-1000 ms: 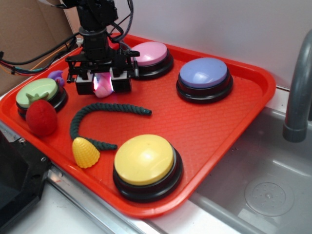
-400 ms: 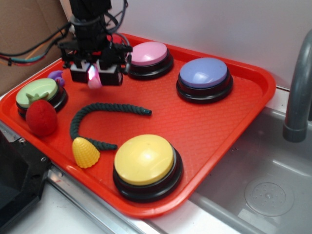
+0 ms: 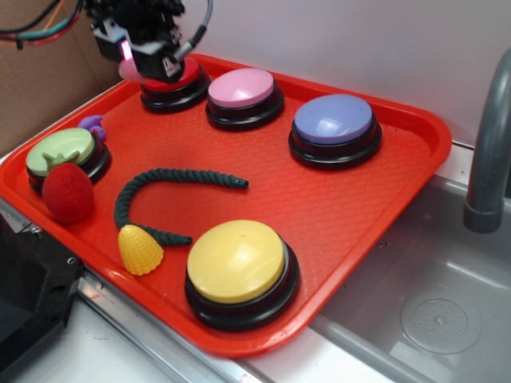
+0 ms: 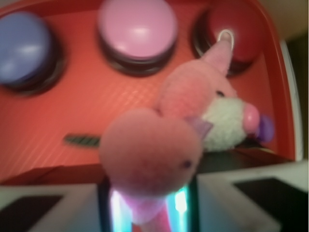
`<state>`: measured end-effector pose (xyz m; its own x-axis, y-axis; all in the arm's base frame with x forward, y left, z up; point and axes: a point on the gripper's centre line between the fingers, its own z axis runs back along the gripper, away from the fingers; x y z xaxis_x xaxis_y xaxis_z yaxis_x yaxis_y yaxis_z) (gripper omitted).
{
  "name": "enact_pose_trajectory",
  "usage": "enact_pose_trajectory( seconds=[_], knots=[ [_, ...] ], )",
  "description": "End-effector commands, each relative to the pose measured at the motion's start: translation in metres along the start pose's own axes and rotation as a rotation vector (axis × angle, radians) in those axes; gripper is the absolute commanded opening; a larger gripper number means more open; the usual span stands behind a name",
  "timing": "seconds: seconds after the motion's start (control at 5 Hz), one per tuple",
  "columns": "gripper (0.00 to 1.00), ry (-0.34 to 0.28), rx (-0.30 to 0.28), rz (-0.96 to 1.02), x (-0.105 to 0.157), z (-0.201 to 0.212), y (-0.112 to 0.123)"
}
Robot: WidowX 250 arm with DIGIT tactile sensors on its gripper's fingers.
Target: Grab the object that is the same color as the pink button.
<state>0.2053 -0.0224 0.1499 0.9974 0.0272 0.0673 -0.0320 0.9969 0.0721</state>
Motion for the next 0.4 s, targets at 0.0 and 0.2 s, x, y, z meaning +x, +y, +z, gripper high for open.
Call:
enact_pose_trajectory(
  seconds=[0.0, 0.2],
  knots=[
    [0.0, -0.087, -0.115, -0.254, -0.014, 0.064, 0.002],
    [0.0, -0.015, -0.111, -0.203, -0.006, 0.057, 0.015]
  ],
)
